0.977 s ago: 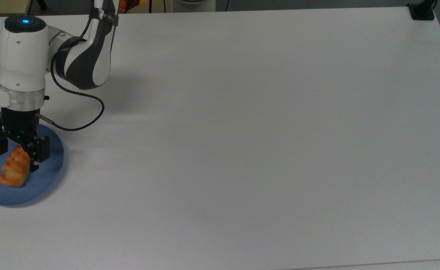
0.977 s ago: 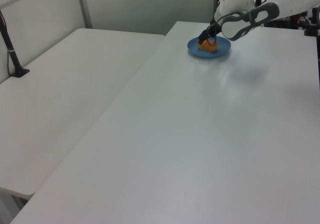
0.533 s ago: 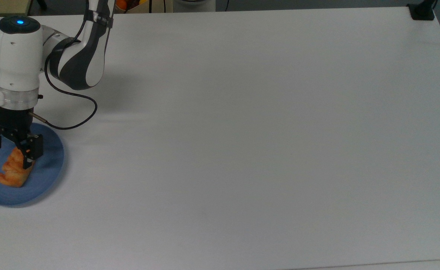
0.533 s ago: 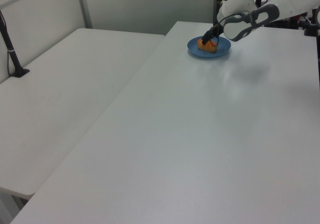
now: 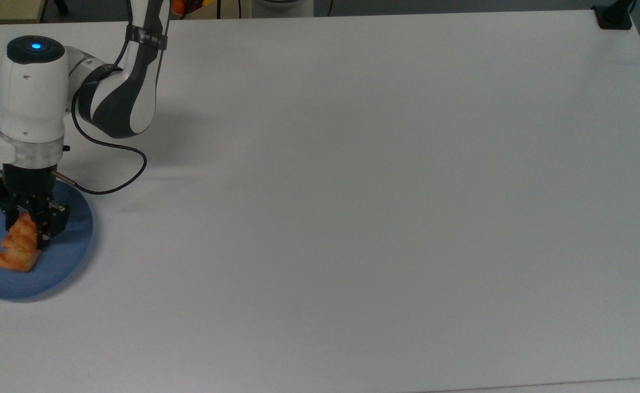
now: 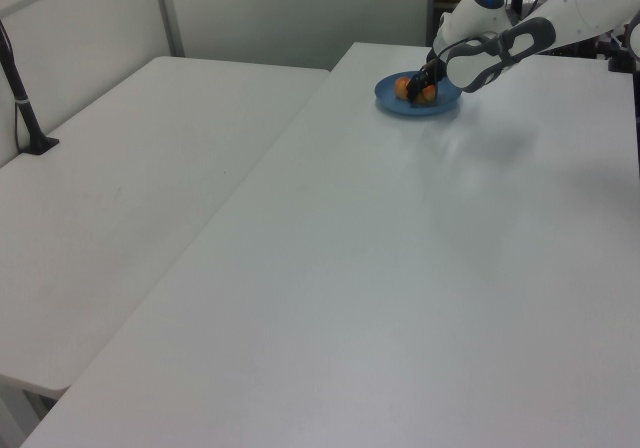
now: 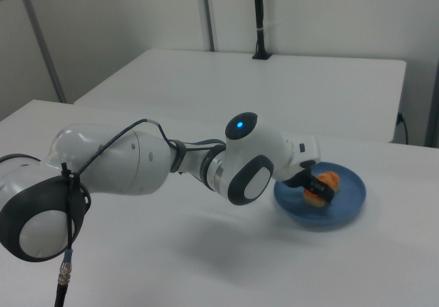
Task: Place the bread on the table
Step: 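Lower the gripper and close it around the bread roll, then lift the bread roll off the plate and carry it away from the plate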
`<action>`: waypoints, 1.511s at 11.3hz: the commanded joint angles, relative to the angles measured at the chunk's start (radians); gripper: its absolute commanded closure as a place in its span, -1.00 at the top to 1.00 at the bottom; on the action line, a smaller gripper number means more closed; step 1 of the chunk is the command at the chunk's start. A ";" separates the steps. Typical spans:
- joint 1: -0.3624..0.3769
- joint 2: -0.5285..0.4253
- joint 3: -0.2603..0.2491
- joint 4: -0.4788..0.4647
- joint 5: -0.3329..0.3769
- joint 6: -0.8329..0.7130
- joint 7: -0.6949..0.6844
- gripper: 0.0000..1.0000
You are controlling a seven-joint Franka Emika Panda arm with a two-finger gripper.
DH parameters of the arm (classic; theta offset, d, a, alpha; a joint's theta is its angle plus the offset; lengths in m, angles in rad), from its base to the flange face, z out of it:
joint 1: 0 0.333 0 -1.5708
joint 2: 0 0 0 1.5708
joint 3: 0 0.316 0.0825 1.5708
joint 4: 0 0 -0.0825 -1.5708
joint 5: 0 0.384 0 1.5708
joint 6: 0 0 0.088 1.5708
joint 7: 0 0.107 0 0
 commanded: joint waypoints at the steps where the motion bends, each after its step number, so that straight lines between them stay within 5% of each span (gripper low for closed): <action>1: 0.016 0.009 -0.010 0.021 0.016 0.013 -0.022 -0.26; 4: 0.016 -0.022 -0.010 0.010 0.008 0.040 -0.034 -0.41; 10: -0.006 -0.437 -0.021 -0.377 0.023 -0.033 -0.216 -0.41; 14: 0.004 -0.735 -0.154 -0.646 0.172 -0.249 -0.598 -0.38; 17: 0.006 -0.786 -0.217 -0.778 0.184 -0.266 -0.784 -0.36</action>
